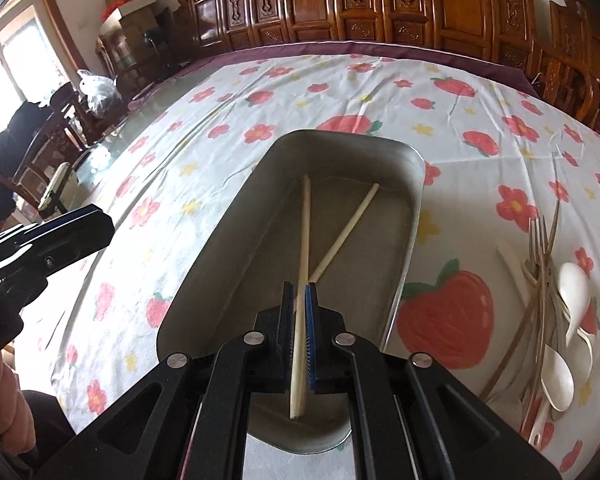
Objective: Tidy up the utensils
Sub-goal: 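Carry the chopstick with the right gripper into the grey tray and release, then return the right gripper to the pile and grasp another wooden chopstick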
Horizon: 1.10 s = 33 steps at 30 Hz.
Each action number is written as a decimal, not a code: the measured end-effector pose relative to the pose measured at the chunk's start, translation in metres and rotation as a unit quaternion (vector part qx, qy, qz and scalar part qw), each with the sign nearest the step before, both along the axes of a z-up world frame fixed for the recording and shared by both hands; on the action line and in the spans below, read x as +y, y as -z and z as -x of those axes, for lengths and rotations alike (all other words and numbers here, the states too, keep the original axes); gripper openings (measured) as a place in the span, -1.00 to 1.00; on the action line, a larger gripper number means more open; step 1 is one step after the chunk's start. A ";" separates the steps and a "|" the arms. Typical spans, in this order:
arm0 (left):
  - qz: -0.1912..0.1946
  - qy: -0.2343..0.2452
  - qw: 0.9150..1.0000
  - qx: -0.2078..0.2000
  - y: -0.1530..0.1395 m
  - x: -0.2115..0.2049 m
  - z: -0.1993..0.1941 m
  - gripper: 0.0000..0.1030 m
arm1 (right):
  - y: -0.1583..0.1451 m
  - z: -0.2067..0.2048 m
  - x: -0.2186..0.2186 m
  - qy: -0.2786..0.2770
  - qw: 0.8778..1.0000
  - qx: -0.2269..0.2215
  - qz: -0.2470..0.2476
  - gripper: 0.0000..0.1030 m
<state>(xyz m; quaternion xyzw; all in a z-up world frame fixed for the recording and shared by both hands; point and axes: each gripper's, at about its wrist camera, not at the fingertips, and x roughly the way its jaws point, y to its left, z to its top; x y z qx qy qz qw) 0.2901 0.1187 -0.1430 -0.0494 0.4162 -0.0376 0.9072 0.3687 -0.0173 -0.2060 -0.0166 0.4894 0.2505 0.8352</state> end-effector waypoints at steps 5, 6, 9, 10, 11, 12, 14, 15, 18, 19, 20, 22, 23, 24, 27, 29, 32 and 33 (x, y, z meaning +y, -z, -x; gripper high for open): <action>-0.001 0.009 1.000 0.001 0.001 -0.007 0.002 -0.66 | -0.014 0.009 -0.017 -0.012 1.000 -0.019 -0.011 -0.84; -0.003 0.011 1.000 0.000 0.001 -0.009 0.003 -0.64 | -0.018 0.011 -0.021 -0.012 1.000 -0.024 -0.011 -0.84; -0.007 0.020 1.000 -0.003 0.001 -0.017 0.006 -0.52 | -0.032 0.019 -0.043 -0.011 0.999 -0.041 -0.004 -0.84; -0.008 0.023 1.000 -0.004 0.001 -0.020 0.007 -0.52 | -0.036 0.022 -0.052 -0.008 0.999 -0.046 0.001 -0.84; -0.008 0.027 1.000 -0.005 0.001 -0.023 0.008 -0.52 | -0.039 0.025 -0.062 -0.005 0.999 -0.051 0.005 -0.84; -0.008 0.031 0.999 -0.006 0.000 -0.026 0.009 -0.50 | -0.041 0.026 -0.070 -0.002 0.999 -0.054 0.010 -0.84; -0.010 0.037 0.999 -0.008 0.000 -0.032 0.011 -0.40 | -0.046 0.029 -0.092 0.011 0.998 -0.060 0.022 -0.84; -0.011 0.042 0.999 -0.011 -0.001 -0.036 0.013 -0.30 | -0.047 0.029 -0.100 0.017 0.998 -0.061 0.025 -0.84; -0.009 0.054 0.998 -0.020 -0.002 -0.046 0.017 0.01 | -0.049 0.029 -0.130 0.038 0.997 -0.061 0.039 -0.85; -0.009 0.058 0.998 -0.025 -0.004 -0.049 0.019 0.07 | -0.048 0.028 -0.139 0.045 0.996 -0.060 0.042 -0.84; -0.010 0.061 0.998 -0.028 -0.004 -0.052 0.020 0.17 | -0.047 0.028 -0.147 0.051 0.996 -0.058 0.045 -0.84; -0.011 0.070 0.997 -0.037 -0.006 -0.059 0.023 0.30 | -0.042 0.028 -0.159 0.061 0.995 -0.053 0.050 -0.84; -0.011 0.072 0.996 -0.041 -0.006 -0.062 0.025 0.42 | -0.040 0.028 -0.163 0.065 0.995 -0.051 0.052 -0.84; -0.011 0.074 0.996 -0.043 -0.006 -0.064 0.025 0.47 | -0.036 0.028 -0.167 0.068 0.995 -0.047 0.054 -0.84; -0.011 0.081 0.996 -0.043 -0.004 -0.072 0.028 0.48 | -0.022 0.027 -0.170 0.071 0.995 -0.034 0.060 -0.72; -0.010 0.086 0.995 -0.041 -0.002 -0.077 0.029 0.48 | -0.009 0.025 -0.169 0.073 0.995 -0.021 0.064 -0.68; -0.014 0.092 0.995 -0.041 0.002 -0.084 0.030 0.48 | 0.006 0.024 -0.169 0.075 0.995 -0.006 0.066 -0.68; -0.014 0.093 0.995 -0.041 0.003 -0.086 0.031 0.48 | 0.012 0.023 -0.169 0.074 0.995 0.005 0.064 -0.68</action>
